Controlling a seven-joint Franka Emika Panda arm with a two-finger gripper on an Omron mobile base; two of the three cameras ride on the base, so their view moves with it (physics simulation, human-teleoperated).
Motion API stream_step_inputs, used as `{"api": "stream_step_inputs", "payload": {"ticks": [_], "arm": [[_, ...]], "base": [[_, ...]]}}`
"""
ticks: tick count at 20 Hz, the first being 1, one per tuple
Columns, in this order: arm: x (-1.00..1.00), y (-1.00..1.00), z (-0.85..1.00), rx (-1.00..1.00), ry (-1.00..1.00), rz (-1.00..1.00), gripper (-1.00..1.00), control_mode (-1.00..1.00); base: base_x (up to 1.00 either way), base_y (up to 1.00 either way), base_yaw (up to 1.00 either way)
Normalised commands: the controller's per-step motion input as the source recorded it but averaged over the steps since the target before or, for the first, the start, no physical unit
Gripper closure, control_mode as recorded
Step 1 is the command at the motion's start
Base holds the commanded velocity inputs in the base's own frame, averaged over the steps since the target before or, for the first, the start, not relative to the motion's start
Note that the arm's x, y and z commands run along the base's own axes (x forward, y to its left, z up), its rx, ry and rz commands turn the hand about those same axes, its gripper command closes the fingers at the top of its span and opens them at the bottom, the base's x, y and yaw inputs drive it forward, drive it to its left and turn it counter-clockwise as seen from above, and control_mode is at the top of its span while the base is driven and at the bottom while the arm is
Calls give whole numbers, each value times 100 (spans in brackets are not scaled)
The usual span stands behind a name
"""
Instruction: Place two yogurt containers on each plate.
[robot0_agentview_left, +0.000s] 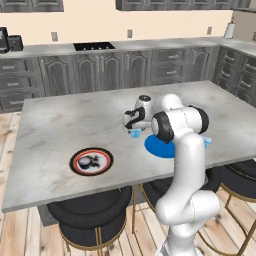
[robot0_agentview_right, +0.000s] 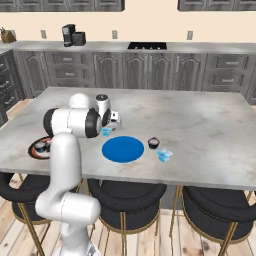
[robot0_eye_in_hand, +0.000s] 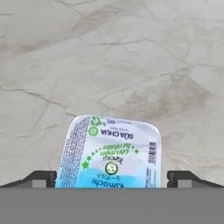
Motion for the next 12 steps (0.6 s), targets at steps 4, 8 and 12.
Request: {"api": "stream_step_inputs", "payload": {"ticks": [4, 8, 12], "arm": [[15, 1, -5, 0, 0, 0, -100, -100], [15, 2, -10, 0, 0, 0, -100, -100], [11, 0, -9, 0, 0, 0, -100, -100]], "base": [[0, 0, 0], [0, 0, 0], [0, 0, 0]]}}
